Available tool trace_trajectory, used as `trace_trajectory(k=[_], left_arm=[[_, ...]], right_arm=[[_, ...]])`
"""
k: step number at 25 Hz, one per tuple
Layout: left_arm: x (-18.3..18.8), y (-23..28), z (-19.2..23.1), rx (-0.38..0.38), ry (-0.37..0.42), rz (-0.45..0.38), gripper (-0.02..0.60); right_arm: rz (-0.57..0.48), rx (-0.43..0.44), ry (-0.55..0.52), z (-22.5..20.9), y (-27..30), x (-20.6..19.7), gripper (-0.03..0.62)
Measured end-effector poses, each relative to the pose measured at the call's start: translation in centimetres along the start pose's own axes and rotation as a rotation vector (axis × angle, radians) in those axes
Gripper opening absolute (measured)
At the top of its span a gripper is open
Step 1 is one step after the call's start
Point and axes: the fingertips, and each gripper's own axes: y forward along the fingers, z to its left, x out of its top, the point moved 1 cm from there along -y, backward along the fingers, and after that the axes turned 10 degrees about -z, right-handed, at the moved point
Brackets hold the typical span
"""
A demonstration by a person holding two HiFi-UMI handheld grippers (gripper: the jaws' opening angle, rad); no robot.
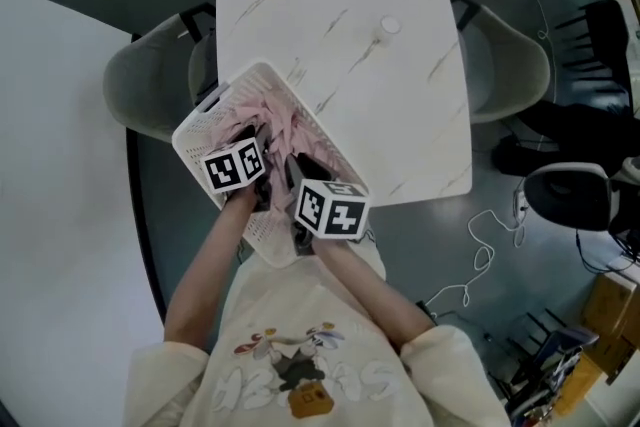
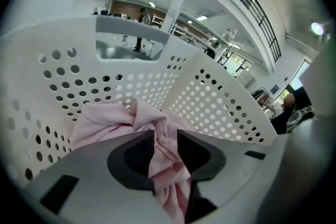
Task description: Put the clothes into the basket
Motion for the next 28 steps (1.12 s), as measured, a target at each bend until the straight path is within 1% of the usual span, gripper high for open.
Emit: trace_trajectory(k=[6, 9, 11, 13, 16, 19, 22, 25, 28], left_arm=[[0.3, -4.4, -2.6, -0.06, -0.034, -0.075, 0.124], [0.3, -6.9, -3.6, -0.061, -0.052, -0.101, 0.123], [0.8, -8.2, -4.3, -0.082, -0.056, -0.116, 0.123], [1.7, -9.2, -4.9, -0.103, -0.044, -0.143, 0.123], [2.3, -11.5, -5.0, -0.108, -0.025, -0.183, 0.123], [2.1, -14.0, -5.6, -0.131, -0.025, -0.191, 0.099], [2.1, -15.8, -6.6, -0.165, -0.003, -0.199, 0.072], [2.2, -17.1, -7.3, -0.182, 0.028, -0.216, 0.048], [1.5, -18.0, -7.4, -0.193, 0.033, -0.207, 0.038]], right_arm=[[-0.045, 0.009, 0.012, 0.4, -1.6, 0.1, 0.074], [-0.065, -0.002, 0.026, 0.9, -3.2, 0.0, 0.069], [-0.089, -0.007, 0.024, 1.3, -3.9, 0.7, 0.063], [-0.113, -0.005, 0.019, 1.5, -4.1, 1.4, 0.058], [-0.135, -0.003, 0.022, 1.9, -5.1, 1.3, 0.052], [-0.154, -0.005, 0.03, 2.4, -6.4, 1.0, 0.048], [-0.173, -0.002, 0.03, 2.8, -7.1, 1.2, 0.046], [-0.194, 0.007, 0.008, 3.3, -7.4, 1.7, 0.044], [-0.208, 0.018, -0.014, 4.1, -7.9, 1.7, 0.04]])
